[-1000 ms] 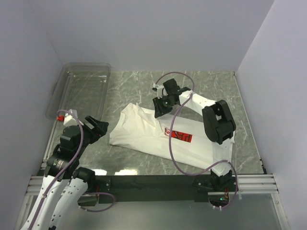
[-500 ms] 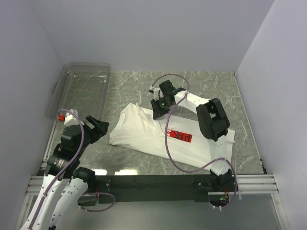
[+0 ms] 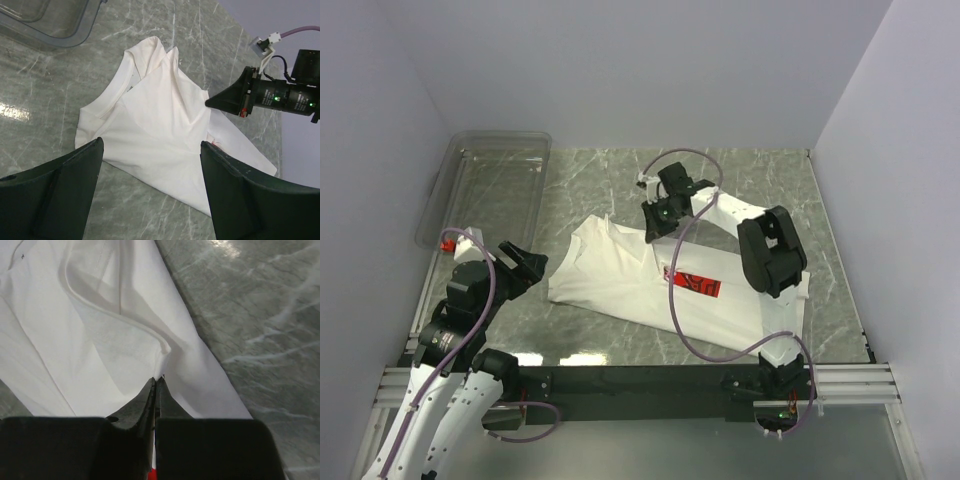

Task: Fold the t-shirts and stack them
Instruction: Fold the tshirt

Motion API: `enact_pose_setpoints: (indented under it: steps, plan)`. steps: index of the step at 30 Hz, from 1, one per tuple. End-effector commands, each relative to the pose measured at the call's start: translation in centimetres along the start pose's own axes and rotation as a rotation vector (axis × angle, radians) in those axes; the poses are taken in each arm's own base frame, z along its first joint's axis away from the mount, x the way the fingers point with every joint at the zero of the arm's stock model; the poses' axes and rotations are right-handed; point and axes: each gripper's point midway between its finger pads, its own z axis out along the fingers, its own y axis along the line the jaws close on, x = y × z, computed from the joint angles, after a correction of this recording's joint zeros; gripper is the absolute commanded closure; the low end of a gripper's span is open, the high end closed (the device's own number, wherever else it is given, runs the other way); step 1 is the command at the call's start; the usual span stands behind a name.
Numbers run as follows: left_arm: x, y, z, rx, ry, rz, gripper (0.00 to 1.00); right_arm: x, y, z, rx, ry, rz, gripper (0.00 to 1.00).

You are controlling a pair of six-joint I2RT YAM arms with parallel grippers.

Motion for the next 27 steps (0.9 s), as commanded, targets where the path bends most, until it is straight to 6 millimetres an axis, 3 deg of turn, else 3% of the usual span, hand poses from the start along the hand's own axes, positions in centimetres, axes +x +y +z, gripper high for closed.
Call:
enact_pose_setpoints:
  steps: [1,10,18,23,27]
  plan:
    - [-0.6,-0.7,0.0,0.021,-0.017,-0.008,0.17,-2.9,-0.5,-3.7,0.025,-0.122,-0.022,1.0]
    - [-0.9,-0.7,-0.1,0.016,-0.023,0.0,0.16,-2.2,-2.8,-4.3,0.064,-0.124,0.022,0.97]
    - [-0.5,-0.7,0.2,0.02,-0.008,0.002,0.16,-0.5,-4.2,-5.3,0.117,-0.103,0.032,0.64]
    - [0.6,-0.6,1.1,0.02,0.032,-0.021,0.17,-1.0,-4.9,-8.1,0.18,-0.162,0.01,0.6]
    - [2.8,0.3,3.1,-0.012,0.117,-0.034,0.2,0.1,-5.1,-10.4,0.114,-0.167,-0.068,0.57]
